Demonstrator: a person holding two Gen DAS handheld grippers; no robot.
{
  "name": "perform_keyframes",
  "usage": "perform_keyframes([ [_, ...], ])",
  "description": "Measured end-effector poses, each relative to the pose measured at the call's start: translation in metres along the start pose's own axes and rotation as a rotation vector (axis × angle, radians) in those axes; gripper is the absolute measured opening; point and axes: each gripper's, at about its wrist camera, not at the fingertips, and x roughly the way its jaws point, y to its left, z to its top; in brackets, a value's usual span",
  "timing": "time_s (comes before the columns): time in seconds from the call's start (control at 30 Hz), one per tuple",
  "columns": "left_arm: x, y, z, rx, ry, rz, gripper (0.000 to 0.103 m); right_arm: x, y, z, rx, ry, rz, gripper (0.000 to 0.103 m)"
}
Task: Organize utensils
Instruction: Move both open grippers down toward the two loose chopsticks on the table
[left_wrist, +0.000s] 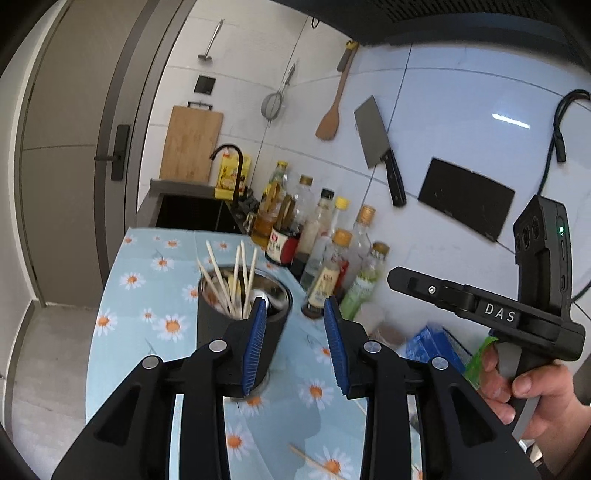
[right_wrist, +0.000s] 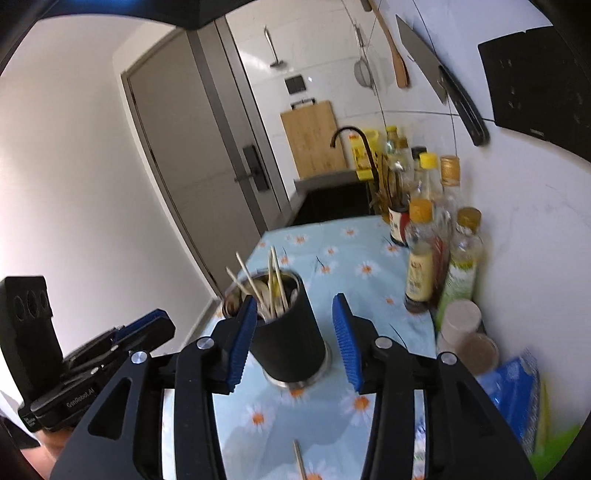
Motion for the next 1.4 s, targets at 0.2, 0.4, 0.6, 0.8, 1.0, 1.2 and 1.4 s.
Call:
perform_keyframes([
  [0.2,-0.004,-0.001,-0.015,-0.025,0.057,0.021,0.031,-0.005,-0.007,-0.019,-0.014,0.059,-0.063,0.044],
  [0.4,0.0,0.006,-0.04,-0.111,0.142,0.021,0.045,-0.004,-0.015,-0.036,-0.001,0.154,-0.095,0.052],
  [0.6,0.002,0.004,-0.063,-0.139,0.208,0.017,0.045,-0.001,-0.015,-0.052,-0.032,0.243,-0.141,0.052],
  [0.8,0.007,0.002,-0.085,-0.18,0.277,0.002,0.045,0.008,-0.017,-0.07,-0.053,0.352,-0.175,0.052],
  [1.0,0.01,0.002,-0.104,-0.214,0.33,-0.009,0.045,0.019,-0.02,-0.082,-0.047,0.458,-0.194,0.052],
  [1.2,0.018,0.006,-0.118,-0.269,0.403,-0.008,0.045,0.035,-0.031,-0.094,0.004,0.599,-0.194,0.052],
  [1.4,0.028,0.01,-0.134,-0.352,0.482,-0.03,0.045,0.061,-0.049,-0.108,0.057,0.758,-0.235,0.052],
])
